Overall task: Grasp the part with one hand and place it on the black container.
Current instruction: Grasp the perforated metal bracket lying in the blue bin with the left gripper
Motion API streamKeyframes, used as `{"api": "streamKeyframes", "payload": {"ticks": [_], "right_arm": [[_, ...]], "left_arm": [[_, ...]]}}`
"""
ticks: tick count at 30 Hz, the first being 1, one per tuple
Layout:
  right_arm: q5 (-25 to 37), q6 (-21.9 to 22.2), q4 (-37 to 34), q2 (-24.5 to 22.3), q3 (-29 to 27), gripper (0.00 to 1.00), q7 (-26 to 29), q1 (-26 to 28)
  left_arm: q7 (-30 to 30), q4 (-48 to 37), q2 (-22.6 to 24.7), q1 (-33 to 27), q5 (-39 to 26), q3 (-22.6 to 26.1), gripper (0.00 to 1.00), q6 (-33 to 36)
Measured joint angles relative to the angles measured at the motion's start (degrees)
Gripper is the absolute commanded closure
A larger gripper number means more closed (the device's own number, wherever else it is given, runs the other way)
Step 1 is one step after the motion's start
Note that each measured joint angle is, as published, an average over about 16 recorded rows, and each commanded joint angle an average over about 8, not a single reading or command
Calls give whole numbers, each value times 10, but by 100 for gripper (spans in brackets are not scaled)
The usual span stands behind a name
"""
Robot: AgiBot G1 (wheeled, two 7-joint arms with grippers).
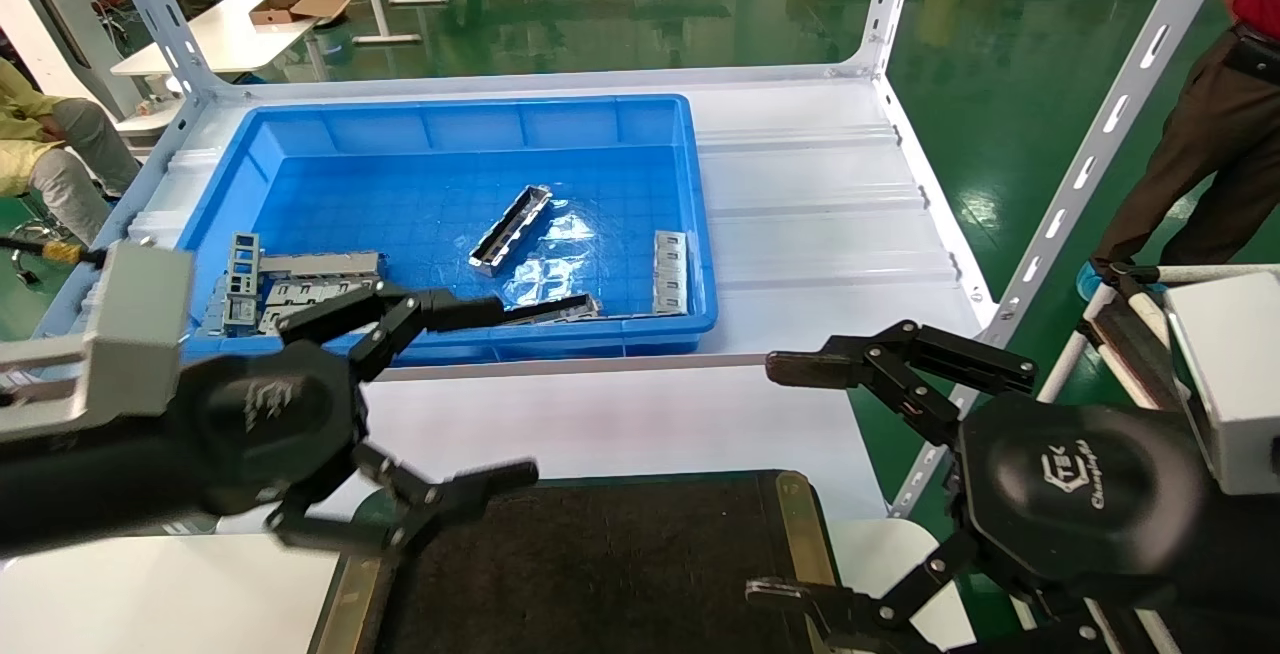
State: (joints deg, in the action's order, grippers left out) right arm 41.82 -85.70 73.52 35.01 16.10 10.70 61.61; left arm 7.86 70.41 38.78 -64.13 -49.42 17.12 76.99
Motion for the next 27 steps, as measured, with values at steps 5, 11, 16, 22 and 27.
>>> {"api": "streamKeyframes", "payload": {"ticks": [5,11,16,22,27], "right_arm": [[0,0,0,0,0,0,0,0],[0,0,0,0,0,0,0,0],[0,0,0,0,1,0,0,0],[-1,0,0,0,1,0,0,0],[-1,0,0,0,1,0,-1,0]], "left_arm": [[-3,-10,18,-12,-36,7,0,-48],[-6,-35,53,-33,-89,20,0,-121],[-10,-74,92,-57,-136,34,0,-184],[-14,-142,144,-94,-190,53,0,-257],[-21,-212,188,-127,-229,69,0,-309]]}}
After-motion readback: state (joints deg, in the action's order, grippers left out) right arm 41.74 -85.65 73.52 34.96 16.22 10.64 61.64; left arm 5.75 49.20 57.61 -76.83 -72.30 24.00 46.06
